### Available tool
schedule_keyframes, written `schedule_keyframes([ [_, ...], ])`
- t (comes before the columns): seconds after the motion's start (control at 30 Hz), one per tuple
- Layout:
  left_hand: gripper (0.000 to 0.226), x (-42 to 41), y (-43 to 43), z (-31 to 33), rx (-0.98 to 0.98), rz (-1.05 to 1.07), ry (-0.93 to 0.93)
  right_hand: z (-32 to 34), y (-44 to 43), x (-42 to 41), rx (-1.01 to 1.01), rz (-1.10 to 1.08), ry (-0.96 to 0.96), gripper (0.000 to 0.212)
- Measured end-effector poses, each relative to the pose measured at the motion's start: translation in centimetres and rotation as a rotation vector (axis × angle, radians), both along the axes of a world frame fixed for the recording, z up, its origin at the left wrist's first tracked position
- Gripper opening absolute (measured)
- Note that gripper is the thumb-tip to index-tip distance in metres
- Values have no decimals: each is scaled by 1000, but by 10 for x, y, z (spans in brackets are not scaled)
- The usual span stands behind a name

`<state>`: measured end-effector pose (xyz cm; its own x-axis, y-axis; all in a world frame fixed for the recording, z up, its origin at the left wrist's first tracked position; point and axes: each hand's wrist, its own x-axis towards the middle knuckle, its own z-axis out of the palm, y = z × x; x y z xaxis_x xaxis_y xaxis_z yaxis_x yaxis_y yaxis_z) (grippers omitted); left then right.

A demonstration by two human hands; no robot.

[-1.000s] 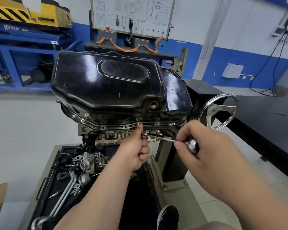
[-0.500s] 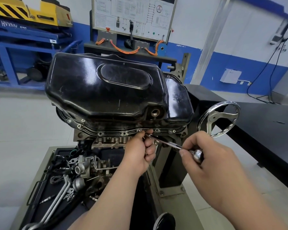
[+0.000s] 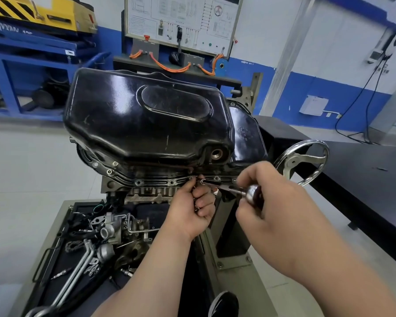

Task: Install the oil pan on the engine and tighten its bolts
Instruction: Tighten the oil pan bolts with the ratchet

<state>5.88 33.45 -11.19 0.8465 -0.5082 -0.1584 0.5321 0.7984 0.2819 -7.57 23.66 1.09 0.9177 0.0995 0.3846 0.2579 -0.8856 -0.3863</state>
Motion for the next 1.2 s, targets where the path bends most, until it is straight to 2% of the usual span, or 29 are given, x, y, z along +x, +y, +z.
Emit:
schedule_keyframes([
  [0.1, 52, 0, 1, -2, -14, -18, 25, 3, 2, 1, 80, -46, -77, 16],
  [0.17, 56, -1, 0, -3, -2, -23, 35, 3, 2, 2, 88, -60, -129, 13],
  [0.37, 55, 2, -1, -2, -15, -30, 45, -2, 5, 6, -61, -34, -279, 20],
  [0.53, 52, 5, -1, -3, -25, -21, 43, 4, 11, 8, -119, 22, -336, 36],
  [0.67, 45, 5, 0, -4, 38, 0, 33, 7, 12, 9, -233, -13, -369, 29],
  [0.8, 37, 5, 1, -5, 33, 13, 51, 6, 19, 10, -250, -86, -384, 21],
  [0.9, 34, 7, 1, -5, 22, 19, 72, 5, 23, 11, -234, -136, -358, 16],
  [1.0, 36, 8, 1, -6, 24, 13, 84, 7, 23, 10, -251, -142, -249, 26],
  [1.1, 38, 9, 1, -7, 10, 11, 102, 8, 24, 7, -284, -54, -119, 32],
  [1.2, 38, 9, 2, -6, 4, 11, 117, 10, 28, 5, -294, 19, -76, 37],
])
